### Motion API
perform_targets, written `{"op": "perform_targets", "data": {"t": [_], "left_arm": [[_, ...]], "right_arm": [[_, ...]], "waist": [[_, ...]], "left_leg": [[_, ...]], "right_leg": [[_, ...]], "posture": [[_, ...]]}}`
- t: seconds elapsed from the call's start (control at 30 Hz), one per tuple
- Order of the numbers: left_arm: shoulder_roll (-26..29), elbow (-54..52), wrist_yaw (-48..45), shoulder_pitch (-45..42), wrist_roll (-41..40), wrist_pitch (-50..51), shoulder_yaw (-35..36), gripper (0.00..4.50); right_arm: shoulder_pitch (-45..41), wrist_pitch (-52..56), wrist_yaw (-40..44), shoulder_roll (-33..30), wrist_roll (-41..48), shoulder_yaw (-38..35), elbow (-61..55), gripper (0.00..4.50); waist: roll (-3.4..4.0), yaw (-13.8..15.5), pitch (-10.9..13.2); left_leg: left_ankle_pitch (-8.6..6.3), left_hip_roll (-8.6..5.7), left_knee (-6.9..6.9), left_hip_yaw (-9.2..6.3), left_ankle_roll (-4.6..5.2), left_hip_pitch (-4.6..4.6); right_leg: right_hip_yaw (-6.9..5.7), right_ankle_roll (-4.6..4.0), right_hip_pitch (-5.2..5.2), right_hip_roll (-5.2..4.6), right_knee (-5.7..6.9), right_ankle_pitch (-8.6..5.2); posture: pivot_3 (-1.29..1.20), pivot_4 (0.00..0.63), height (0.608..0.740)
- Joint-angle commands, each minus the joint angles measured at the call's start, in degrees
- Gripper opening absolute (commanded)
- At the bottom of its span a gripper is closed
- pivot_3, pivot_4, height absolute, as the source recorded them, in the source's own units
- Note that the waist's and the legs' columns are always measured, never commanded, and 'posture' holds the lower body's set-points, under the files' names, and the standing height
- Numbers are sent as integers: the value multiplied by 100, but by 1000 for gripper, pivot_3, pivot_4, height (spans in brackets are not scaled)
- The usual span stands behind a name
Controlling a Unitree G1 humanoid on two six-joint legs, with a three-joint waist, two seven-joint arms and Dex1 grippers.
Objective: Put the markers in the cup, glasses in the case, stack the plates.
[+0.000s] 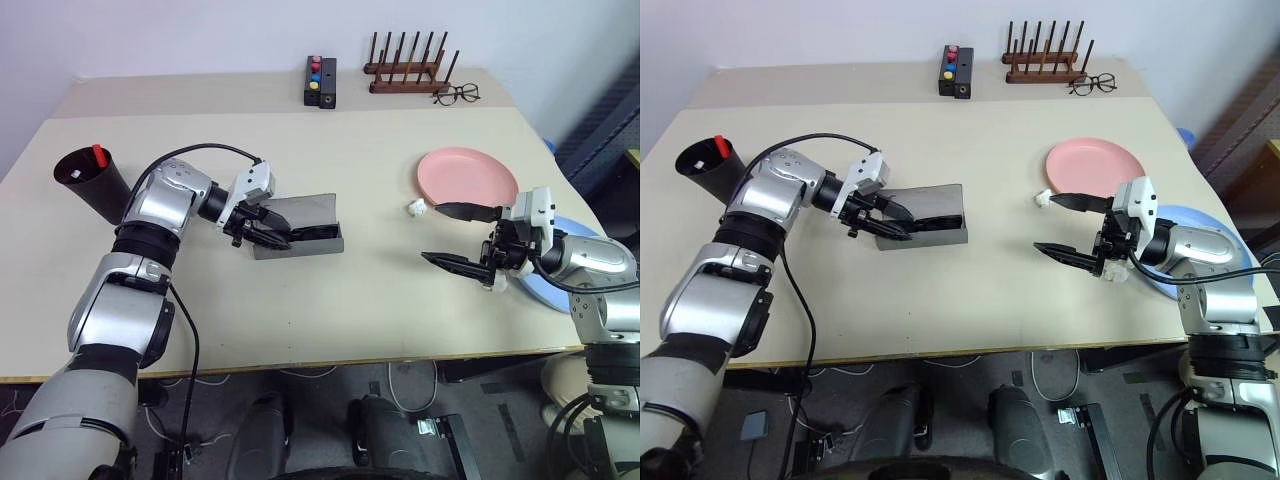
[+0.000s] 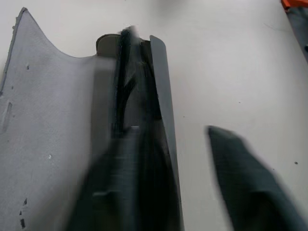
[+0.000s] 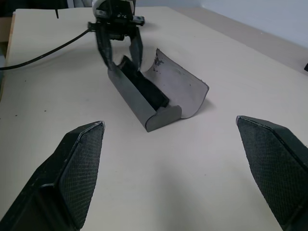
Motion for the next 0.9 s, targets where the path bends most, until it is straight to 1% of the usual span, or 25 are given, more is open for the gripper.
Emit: {"op": "perform_targets", "data": {"t": [0.03,0.2,0.27,0.33,0.37,0.43,0.47,0.5,0.53,0.6,0.67,0.7,0.8,0.9], "left_arm": [[14,-134,37,-109,-7,-55,63,4470],[18,-314,176,-137,-143,-149,239,4470],[16,-328,368,-198,-203,-140,360,4470],[-18,-237,816,-313,-282,-134,603,4470],[-23,-169,1006,-368,-319,-75,710,4245],[9,-152,1091,-392,-379,7,805,3746],[19,-156,1165,-394,-385,28,843,3326],[32,-167,1206,-400,-408,77,889,2751],[44,-177,1256,-403,-417,104,923,2311],[61,-179,1426,-402,-400,75,965,1253],[40,-66,1902,-456,-265,-27,979,318],[30,-6,2149,-480,-166,-92,949,74],[-66,213,3008,-538,142,-328,843,74],[-175,265,3490,-467,385,-584,714,74]], "right_arm": [[-6,-65,-12,-57,62,-137,-184,4500],[-55,-83,-18,-50,42,-123,-129,4500],[-70,-81,-37,-39,38,-112,-141,4500],[-88,-79,-57,-17,33,-89,-151,4500],[-96,-81,-60,-7,31,-77,-148,4500],[-107,-85,-64,7,26,-54,-145,4500],[-117,-91,-69,15,18,-43,-134,4500],[-137,-98,-74,26,5,-29,-114,4500],[-160,-103,-78,36,-7,-16,-91,4500],[-201,-107,-77,58,-35,-2,-58,4500],[-249,-111,-78,82,-52,18,-26,4500],[-264,-112,-78,88,-54,27,-17,4500],[-292,-122,-88,107,-52,50,-2,4500],[-274,-118,-99,125,-49,49,-27,4500]], "waist": [[0,2,0],[0,1,0],[0,1,0],[0,2,0],[-1,5,1],[-1,8,1],[-1,5,1],[-1,2,1],[-1,1,1],[-1,-1,1],[-1,-2,1],[-1,-3,1],[-1,2,1],[-1,31,1]], "left_leg": [[0,0,0,0,0,0],[0,0,0,-1,0,0],[0,1,0,-3,0,0],[0,1,0,-4,0,0],[0,1,0,-5,0,0],[0,1,1,-9,0,0],[0,0,0,-9,0,0],[-1,0,0,-9,1,0],[-1,0,0,-8,2,0],[-1,0,0,-8,2,0],[-1,1,0,-7,2,0],[-1,1,0,-7,2,0],[-1,1,0,-8,2,0],[-1,0,0,-8,2,0]], "right_leg": [[0,0,0,0,0,0],[0,0,0,0,0,0],[0,0,0,-1,0,0],[0,0,0,-1,0,0],[0,0,0,-1,0,0],[0,1,0,-2,0,0],[0,1,0,-2,0,1],[1,2,0,-2,0,1],[1,2,0,-2,0,1],[0,2,-1,-1,0,1],[0,2,-1,-1,0,1],[0,2,-1,-2,0,1],[1,2,-2,-2,0,1],[1,4,-1,-5,0,2]], "posture": [[0,150,740],[0,150,740],[0,150,740],[0,150,740],[0,150,740],[0,150,740],[0,150,740],[0,150,740],[0,150,740],[0,150,740],[0,150,740],[0,150,740],[0,150,740],[0,150,740]]}}
